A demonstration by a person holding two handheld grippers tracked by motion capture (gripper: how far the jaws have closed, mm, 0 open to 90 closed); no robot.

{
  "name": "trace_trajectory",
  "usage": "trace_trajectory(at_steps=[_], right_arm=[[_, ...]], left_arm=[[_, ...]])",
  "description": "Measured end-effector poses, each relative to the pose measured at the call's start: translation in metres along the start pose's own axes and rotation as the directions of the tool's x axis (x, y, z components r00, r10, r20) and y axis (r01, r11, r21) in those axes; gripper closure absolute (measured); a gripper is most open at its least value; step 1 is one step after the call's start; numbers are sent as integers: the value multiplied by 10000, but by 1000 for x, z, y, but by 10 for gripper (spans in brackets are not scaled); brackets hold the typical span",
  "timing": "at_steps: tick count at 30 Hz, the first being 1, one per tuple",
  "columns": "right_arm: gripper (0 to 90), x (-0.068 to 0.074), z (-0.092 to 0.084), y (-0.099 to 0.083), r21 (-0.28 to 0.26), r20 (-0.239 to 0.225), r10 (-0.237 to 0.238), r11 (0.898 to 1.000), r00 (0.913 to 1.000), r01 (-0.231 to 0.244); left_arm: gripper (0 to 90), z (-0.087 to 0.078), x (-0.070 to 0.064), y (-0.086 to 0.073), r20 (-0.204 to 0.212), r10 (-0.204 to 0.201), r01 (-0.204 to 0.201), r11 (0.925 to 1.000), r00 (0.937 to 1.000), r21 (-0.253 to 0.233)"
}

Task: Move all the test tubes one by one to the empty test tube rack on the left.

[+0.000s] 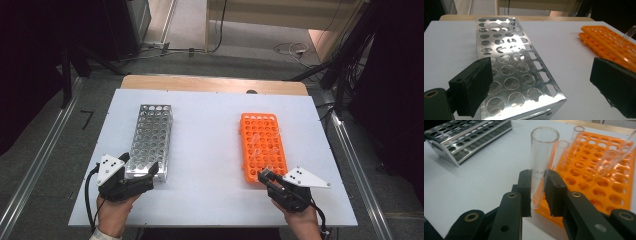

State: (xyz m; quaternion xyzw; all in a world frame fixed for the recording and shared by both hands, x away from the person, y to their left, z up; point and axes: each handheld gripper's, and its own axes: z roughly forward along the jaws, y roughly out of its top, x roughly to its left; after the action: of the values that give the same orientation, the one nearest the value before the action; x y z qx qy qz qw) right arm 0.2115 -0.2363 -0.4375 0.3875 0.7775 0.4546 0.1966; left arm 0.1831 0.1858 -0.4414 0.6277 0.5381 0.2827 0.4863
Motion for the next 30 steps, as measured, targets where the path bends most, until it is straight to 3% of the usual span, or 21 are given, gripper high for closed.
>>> trace_trajectory(at_steps=[6,19,23,30], right_arm=[[730,13,13,6,121,-279,-429,9990,9987,432],[730,34,41,21,310,-855,-877,9954,9925,906],[731,39,46,24,301,-944,-978,9944,9907,1011],[731,51,61,29,478,-1204,-1161,9913,9859,1226]], left_arm=[[48,2,-8,-1,194,151,-152,9999,9997,76],[67,14,-28,0,825,487,-506,9985,9954,221],[94,15,-34,1,1047,573,-596,9980,9928,192],[146,18,-51,7,1658,790,-805,9968,9830,20]])
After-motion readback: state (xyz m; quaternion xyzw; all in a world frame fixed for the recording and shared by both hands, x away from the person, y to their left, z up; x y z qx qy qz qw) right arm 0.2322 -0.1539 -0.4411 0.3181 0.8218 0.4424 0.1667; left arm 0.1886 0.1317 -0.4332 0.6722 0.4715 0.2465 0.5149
